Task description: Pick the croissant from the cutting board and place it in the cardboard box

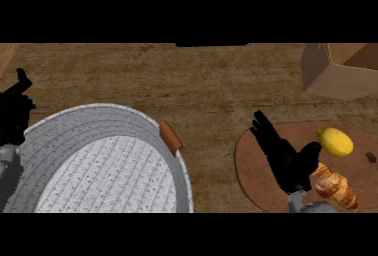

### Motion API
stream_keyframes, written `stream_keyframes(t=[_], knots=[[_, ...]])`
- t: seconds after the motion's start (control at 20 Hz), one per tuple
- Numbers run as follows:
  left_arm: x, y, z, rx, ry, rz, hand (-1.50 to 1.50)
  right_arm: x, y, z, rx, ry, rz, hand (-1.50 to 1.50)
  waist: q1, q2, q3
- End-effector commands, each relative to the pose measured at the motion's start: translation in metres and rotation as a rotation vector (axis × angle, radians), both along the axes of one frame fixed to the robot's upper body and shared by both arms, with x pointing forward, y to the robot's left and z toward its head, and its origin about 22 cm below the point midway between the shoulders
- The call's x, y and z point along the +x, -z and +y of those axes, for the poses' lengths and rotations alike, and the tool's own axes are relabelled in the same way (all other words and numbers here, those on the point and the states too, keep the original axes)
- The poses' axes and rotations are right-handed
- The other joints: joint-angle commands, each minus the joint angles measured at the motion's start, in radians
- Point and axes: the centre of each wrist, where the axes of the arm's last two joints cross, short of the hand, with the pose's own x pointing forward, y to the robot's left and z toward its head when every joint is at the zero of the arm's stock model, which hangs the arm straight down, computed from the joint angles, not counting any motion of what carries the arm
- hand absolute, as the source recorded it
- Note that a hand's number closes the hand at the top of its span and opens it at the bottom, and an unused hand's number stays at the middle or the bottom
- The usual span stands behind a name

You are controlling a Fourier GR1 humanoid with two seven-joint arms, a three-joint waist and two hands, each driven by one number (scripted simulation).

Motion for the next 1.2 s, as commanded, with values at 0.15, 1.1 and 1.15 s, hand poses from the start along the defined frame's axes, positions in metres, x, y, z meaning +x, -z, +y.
stream_keyframes(t=[0.15,1.1,1.15], knots=[[-0.011,0.026,-0.004,0.116,0.105,0.08,0.0,0.0,-0.048,-0.111,-0.081,0.088,-0.536,-1.5,-0.073,-0.037,0.018],[-0.034,0.067,-0.033,0.193,0.301,0.134,0.0,-0.158,-0.033,-0.308,-0.66,0.114,-0.917,-1.5,-0.026,-0.026,0.01],[-0.027,0.069,-0.037,0.167,0.295,0.125,0.0,-0.169,-0.029,-0.307,-0.669,0.081,-0.876,-1.5,-0.035,-0.022,0.009]])
